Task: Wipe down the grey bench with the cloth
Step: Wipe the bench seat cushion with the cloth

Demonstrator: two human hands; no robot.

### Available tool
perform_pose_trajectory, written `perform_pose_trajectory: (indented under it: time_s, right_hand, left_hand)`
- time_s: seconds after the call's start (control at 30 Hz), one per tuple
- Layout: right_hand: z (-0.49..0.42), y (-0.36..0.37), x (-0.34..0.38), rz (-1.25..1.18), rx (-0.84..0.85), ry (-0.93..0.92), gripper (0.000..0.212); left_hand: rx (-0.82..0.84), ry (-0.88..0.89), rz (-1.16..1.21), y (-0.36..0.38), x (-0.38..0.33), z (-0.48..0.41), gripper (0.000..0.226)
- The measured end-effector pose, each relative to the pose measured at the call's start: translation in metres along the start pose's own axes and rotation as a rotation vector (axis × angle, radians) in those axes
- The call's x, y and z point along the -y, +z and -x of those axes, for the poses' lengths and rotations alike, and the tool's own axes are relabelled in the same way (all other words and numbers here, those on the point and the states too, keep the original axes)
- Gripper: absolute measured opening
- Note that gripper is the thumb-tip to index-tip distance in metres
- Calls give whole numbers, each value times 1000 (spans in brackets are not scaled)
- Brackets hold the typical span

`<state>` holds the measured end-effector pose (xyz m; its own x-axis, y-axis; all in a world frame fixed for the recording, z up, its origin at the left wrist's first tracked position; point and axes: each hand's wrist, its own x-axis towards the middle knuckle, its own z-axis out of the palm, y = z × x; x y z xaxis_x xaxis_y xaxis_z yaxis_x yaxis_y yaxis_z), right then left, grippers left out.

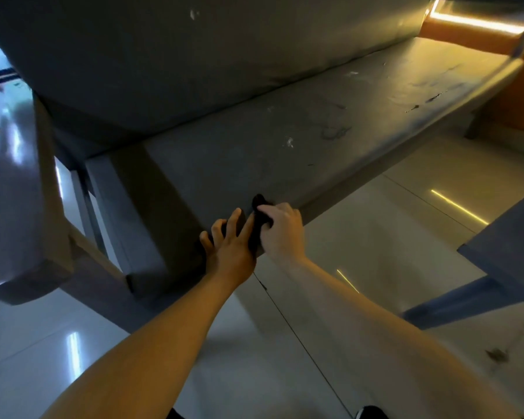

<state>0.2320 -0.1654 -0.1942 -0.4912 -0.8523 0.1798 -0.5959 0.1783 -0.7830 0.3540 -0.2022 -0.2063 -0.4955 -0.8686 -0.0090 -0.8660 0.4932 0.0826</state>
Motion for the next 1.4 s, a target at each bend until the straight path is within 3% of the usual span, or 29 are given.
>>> perform_pose_trajectory:
  time_s: [0.23, 0.33, 0.43, 0.57, 0.77, 1.0, 1.13, 1.23, 1.4]
  right_hand:
    - [4, -18, -13, -145, 118, -27, 41]
    - [-6, -29, -33, -76, -47, -60, 43]
    - [-30, -43, -51, -190, -214, 218, 48]
    - [-40, -35, -53, -354, -137, 390, 54]
    - [-3, 3, -35, -425, -124, 323, 42]
    - [28, 16, -26, -562, 137, 339, 29]
    - [13, 1, -30, -379, -71, 260, 33]
    - [-21, -17, -41, -386, -266, 408, 42]
    - [-37, -12, -28, -364, -238, 483, 34]
  left_hand:
    - [-57, -23, 94, -5, -1, -1, 66]
    - [-83, 9, 13, -12, -8, -10, 61]
    - [-97, -1, 54, -10, -15, -24, 58]
    - [-92, 29, 104, 4, -15, -29, 59]
    - [-66, 42, 178, 6, -8, -27, 53]
    - [-94, 31, 224, 4, -6, -25, 53]
    - [-91, 37, 205, 4, -6, -25, 46]
    - [-94, 35, 193, 6, -6, -24, 47]
    - [-134, -18, 196, 6, -11, -25, 44]
